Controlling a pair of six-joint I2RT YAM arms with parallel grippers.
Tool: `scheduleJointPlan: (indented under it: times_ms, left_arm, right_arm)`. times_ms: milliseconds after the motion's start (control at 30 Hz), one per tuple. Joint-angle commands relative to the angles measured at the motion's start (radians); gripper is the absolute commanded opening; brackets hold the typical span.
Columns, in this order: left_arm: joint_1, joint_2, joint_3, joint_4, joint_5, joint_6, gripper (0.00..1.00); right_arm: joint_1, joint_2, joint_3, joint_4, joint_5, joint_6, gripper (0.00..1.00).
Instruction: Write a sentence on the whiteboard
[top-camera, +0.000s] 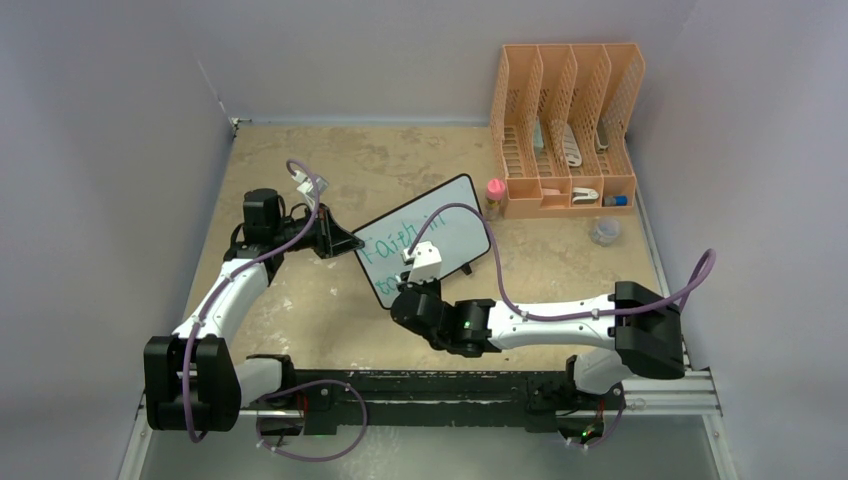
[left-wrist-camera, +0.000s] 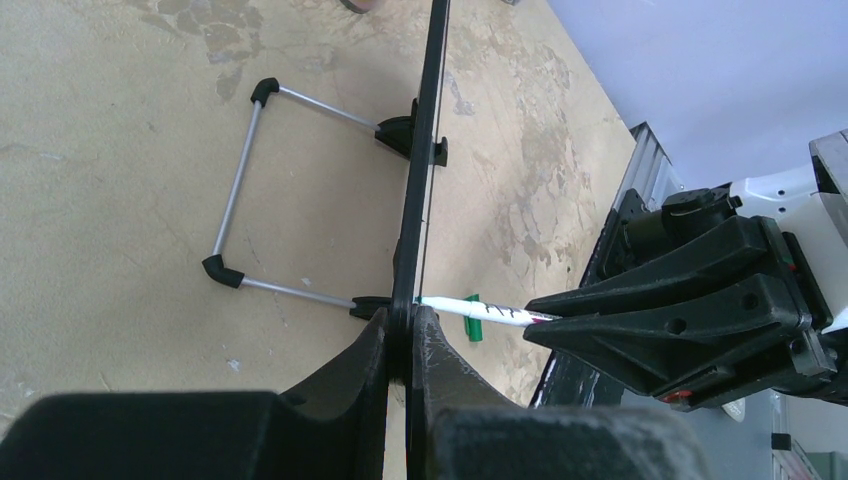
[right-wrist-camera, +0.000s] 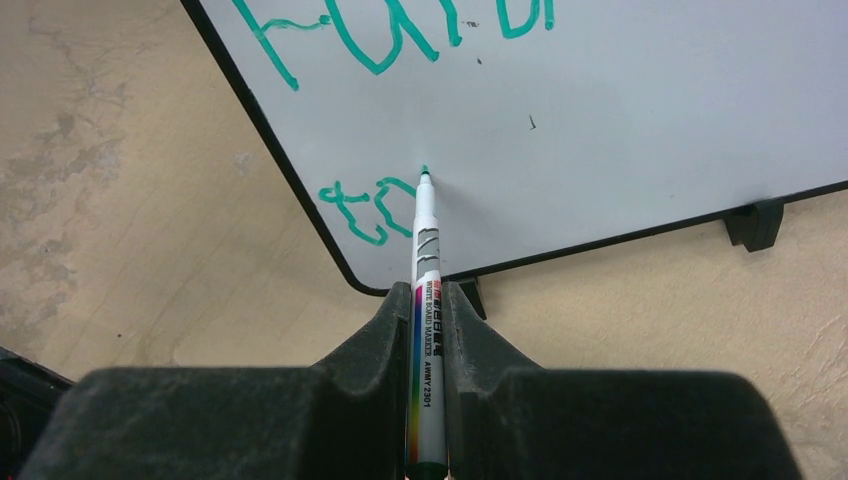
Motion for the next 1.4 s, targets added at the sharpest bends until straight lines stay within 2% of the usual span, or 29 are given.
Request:
scheduleJointPlan:
  times_ms: [0,667,1367]
  left_arm:
    - [-0.014,0.008,0.017,-0.037,-0.037,0.028,0.0]
    - [-0.014,0.006,0.017,-0.039,-0.042,0.028,0.0]
    - [-0.014,0.008,0.02,-0.039,-0.041,0.028,0.0]
  right_arm:
    - [-0.005,0.006,-0.012,0.008,0.004,0.022,0.0]
    - [-0.004,0.011,-0.024,-0.071,-0.024,0.074,0.0]
    - [-0.003,0.013,-0.026,-0.07,-0.03,0.077,0.0]
